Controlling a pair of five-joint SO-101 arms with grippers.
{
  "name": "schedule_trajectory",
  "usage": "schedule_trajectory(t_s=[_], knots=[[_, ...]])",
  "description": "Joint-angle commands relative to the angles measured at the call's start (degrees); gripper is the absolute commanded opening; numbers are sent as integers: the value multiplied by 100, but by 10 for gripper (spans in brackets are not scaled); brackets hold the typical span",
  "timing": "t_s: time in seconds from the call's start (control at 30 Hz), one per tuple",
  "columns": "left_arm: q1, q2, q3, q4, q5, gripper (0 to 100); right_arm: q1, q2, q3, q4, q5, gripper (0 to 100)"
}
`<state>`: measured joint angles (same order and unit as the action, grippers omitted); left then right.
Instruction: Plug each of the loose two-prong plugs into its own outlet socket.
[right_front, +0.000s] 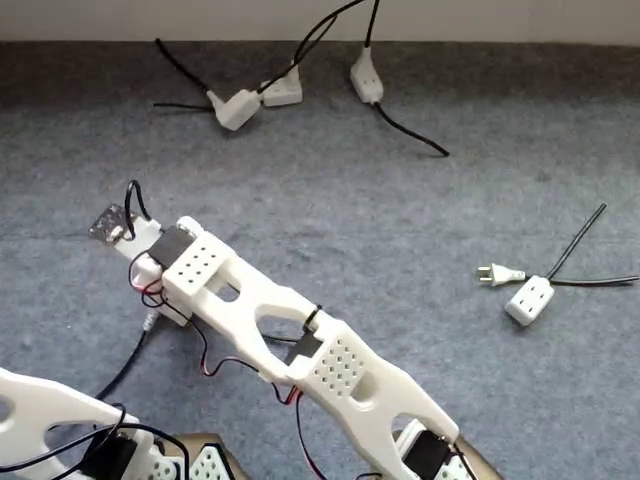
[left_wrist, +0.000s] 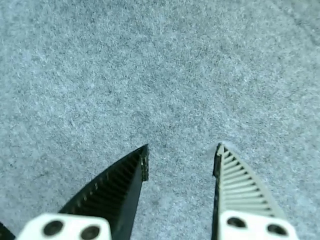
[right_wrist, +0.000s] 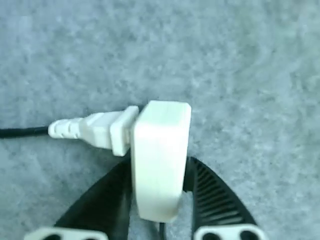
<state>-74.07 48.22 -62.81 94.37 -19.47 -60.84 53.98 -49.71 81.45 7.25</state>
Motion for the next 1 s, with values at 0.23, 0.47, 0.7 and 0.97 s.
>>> schedule_trajectory(t_s=[0.23, 0.47, 0.7, 0.97], knots=[[-57, -92, 163, 9, 0, 224, 787, -101, -1684, -224, -2022, 40], [-66, -92, 171, 44, 0, 224, 1525, -101, -2360, -1218, -4369, 40], [-242, -92, 171, 123, -246, 224, 2053, -48, -2360, -2800, -6277, 44], [-251, -92, 171, 492, -316, 223, 2237, 593, -2360, -5587, -6277, 39]])
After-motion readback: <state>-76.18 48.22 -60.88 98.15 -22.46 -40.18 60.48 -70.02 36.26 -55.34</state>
